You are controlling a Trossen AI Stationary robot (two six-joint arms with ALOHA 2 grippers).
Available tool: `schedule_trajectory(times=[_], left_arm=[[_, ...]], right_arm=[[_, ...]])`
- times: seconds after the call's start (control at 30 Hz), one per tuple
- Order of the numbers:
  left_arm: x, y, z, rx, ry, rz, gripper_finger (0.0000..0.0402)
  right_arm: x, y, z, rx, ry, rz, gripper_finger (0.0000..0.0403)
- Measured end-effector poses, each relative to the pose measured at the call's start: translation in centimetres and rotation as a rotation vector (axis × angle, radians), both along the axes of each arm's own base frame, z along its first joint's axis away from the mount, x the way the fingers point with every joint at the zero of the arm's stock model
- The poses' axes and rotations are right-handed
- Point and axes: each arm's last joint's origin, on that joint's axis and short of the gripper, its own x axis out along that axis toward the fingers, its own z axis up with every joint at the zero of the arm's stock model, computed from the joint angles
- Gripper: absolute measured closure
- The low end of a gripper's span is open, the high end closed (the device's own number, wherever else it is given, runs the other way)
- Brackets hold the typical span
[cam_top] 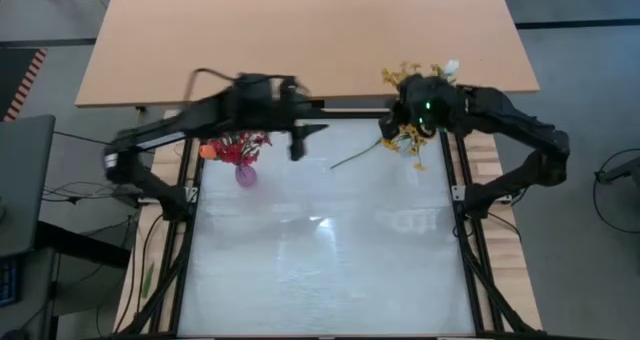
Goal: Sort flowers into vase by color
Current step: Put the white tulip into the transparent vase
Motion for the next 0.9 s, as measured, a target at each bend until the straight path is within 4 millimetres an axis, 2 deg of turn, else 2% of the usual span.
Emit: schedule_trajectory(times=[0.17, 0.33, 0.47, 0.63, 0.77, 0.9], left_arm=[[5.8, 1.2, -2.2, -0.095, 0.097, 0.136, 0.026], [9.8, 1.0, -5.5, -0.104, 0.262, 0.145, 0.026], [11.6, 0.3, -7.5, -0.15, 0.302, 0.147, 0.026], [13.3, -0.7, -10.9, -0.141, 0.419, 0.214, 0.026], [13.6, -1.6, -12.8, -0.163, 0.507, 0.254, 0.026], [13.1, -2.7, -14.4, -0.144, 0.586, 0.337, 0.026]], right_arm=[[-0.8, 3.0, -0.6, 0.039, 0.002, 0.001, 0.0376], [-2.6, 5.3, -0.8, 0.02, 0.012, -0.087, 0.0369], [-3.8, 6.3, -1.0, 0.046, 0.007, -0.119, 0.0372], [-4.5, 7.1, -1.2, 0.057, 0.017, -0.13, 0.0376], [-4.5, 7.3, -1.3, 0.054, 0.03, -0.125, 0.0373], [-4.5, 7.1, -1.3, 0.052, 0.036, -0.131, 0.0373]])
